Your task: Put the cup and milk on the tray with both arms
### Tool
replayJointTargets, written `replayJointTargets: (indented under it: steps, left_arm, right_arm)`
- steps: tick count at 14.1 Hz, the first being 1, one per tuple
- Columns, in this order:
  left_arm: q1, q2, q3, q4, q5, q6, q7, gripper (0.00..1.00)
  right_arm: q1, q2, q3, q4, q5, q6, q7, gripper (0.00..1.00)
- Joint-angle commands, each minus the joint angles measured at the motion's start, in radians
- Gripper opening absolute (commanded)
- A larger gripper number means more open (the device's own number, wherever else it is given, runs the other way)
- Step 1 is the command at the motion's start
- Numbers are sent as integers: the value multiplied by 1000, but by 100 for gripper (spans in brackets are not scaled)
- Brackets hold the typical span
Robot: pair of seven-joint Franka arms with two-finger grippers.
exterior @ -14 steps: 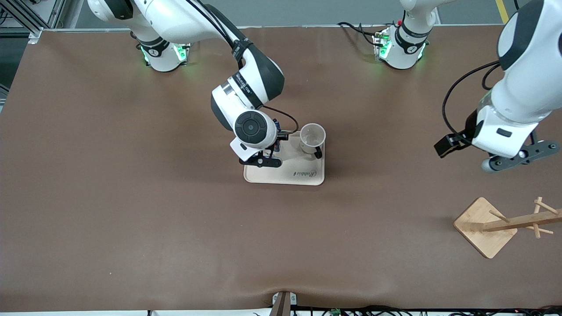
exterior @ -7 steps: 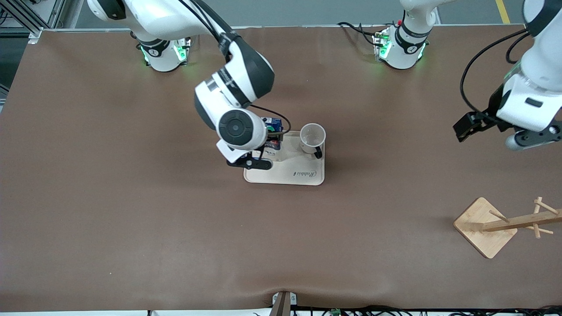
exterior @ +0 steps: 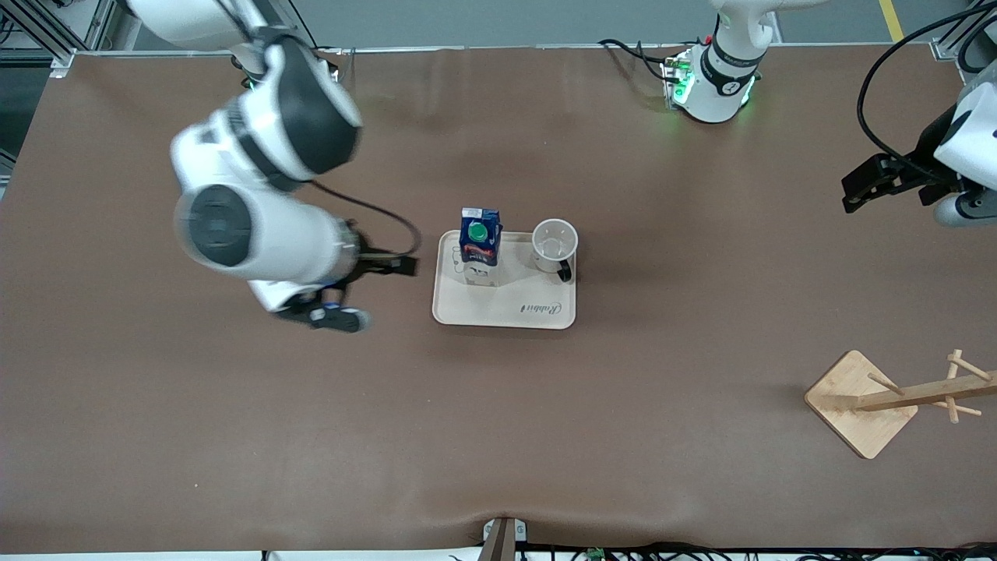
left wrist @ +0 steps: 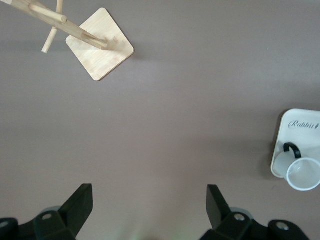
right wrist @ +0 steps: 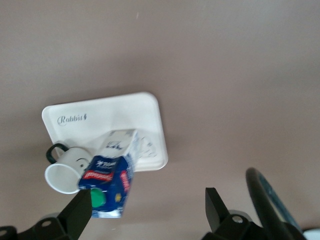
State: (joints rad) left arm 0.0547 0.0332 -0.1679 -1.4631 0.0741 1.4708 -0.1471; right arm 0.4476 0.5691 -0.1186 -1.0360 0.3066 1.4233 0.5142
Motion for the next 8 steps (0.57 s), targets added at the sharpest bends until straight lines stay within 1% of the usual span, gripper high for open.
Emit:
replayJointTargets:
  steps: [1, 2, 4, 5, 7, 8]
  left_arm:
    - [-27, -71, 25, -77, -16, 5, 46, 100]
    - [-36, -94, 25, -103, -16, 19, 44, 100]
    - [-41, -136, 25, -164, -19, 51, 44, 100]
    - [-41, -156, 25, -193, -19, 65, 46, 100]
    - [-39, -170, 25, -207, -60, 71, 46, 100]
    - [-39, -170, 25, -207, -77, 72, 46, 100]
  right_arm:
    - [-116, -52, 1, -7, -21, -35, -153, 100]
    - [-162, -75, -1, -7, -24, -52, -158, 100]
    - [-262, -87, 4, -9, -37, -70, -166, 100]
    - [-303, -116, 1, -15, -56, -70, -199, 100]
    - [-354, -146, 4, -18, -199, -73, -305, 100]
    - [-386, -170, 4, -35, -210, -75, -381, 100]
